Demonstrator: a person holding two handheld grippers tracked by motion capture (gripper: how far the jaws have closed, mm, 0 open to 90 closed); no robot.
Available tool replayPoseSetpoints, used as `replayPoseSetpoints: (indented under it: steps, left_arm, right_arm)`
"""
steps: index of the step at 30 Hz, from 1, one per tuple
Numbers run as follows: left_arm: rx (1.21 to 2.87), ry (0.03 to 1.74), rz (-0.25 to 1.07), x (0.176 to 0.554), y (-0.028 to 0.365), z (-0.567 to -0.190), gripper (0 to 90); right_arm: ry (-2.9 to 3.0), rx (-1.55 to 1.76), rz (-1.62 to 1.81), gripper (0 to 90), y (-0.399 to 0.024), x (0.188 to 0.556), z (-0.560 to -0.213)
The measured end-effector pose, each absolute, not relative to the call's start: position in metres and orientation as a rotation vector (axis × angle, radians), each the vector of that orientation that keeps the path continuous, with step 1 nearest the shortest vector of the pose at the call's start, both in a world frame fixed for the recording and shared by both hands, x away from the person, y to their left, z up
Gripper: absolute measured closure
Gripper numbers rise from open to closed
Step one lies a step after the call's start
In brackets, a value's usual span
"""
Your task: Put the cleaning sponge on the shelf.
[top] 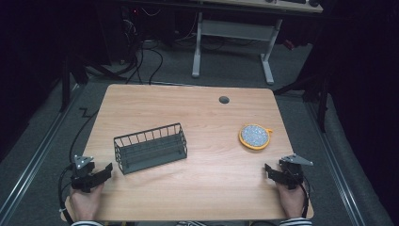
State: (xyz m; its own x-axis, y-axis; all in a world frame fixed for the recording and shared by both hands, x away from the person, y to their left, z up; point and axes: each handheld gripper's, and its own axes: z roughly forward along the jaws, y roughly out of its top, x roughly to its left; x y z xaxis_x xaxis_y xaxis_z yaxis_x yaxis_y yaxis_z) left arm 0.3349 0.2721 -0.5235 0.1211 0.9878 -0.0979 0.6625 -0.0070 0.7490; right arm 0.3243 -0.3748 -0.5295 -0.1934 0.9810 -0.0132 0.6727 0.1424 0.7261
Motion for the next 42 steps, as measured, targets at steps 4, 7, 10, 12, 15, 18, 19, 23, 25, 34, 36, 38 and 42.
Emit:
replayPoseSetpoints:
  steps: [4, 7, 10, 12, 15, 18, 19, 23, 25, 34, 36, 38, 42]
  left_arm:
    - [1.722, 1.595, 0.62, 0.33, 0.276, -0.514, 32.4]
    - [1.694, 1.587, 0.609, 0.325, 0.279, -0.507, 32.3]
    - [1.666, 1.581, 0.594, 0.322, 0.282, -0.5, 32.1]
    - [1.656, 1.575, 0.587, 0.32, 0.283, -0.495, 32.1]
    - [1.657, 1.564, 0.592, 0.318, 0.283, -0.486, 32.2]
    - [1.645, 1.553, 0.589, 0.316, 0.282, -0.476, 33.0]
    - [1.642, 1.544, 0.585, 0.315, 0.281, -0.472, 33.2]
    - [1.645, 1.511, 0.577, 0.315, 0.278, -0.457, 34.2]
    - [1.653, 1.489, 0.578, 0.316, 0.274, -0.45, 34.2]
    - [1.713, 1.441, 0.571, 0.332, 0.259, -0.434, 34.9]
    - [1.728, 1.433, 0.566, 0.336, 0.255, -0.431, 35.0]
    - [1.741, 1.426, 0.561, 0.342, 0.251, -0.429, 35.3]
    - [1.762, 1.42, 0.553, 0.351, 0.246, -0.426, 36.1]
  right_arm:
    - [1.931, 1.58, 0.819, 33.5, -0.375, 0.324, -0.529]
    - [1.932, 1.579, 0.818, 33.4, -0.375, 0.324, -0.53]
    - [1.934, 1.573, 0.818, 33.4, -0.375, 0.324, -0.53]
    - [1.935, 1.571, 0.818, 33.4, -0.375, 0.324, -0.53]
    - [1.935, 1.571, 0.818, 33.3, -0.375, 0.324, -0.53]
    - [1.936, 1.57, 0.819, 33.2, -0.375, 0.324, -0.53]
    - [1.936, 1.57, 0.819, 33.2, -0.375, 0.324, -0.53]
    - [1.936, 1.57, 0.819, 33.2, -0.375, 0.324, -0.53]
    - [1.937, 1.57, 0.819, 33.1, -0.375, 0.324, -0.53]
    - [1.939, 1.569, 0.821, 32.9, -0.375, 0.324, -0.53]
    - [1.94, 1.569, 0.821, 32.8, -0.375, 0.324, -0.53]
    - [1.94, 1.569, 0.821, 32.8, -0.375, 0.324, -0.53]
    - [1.941, 1.567, 0.822, 32.8, -0.375, 0.324, -0.53]
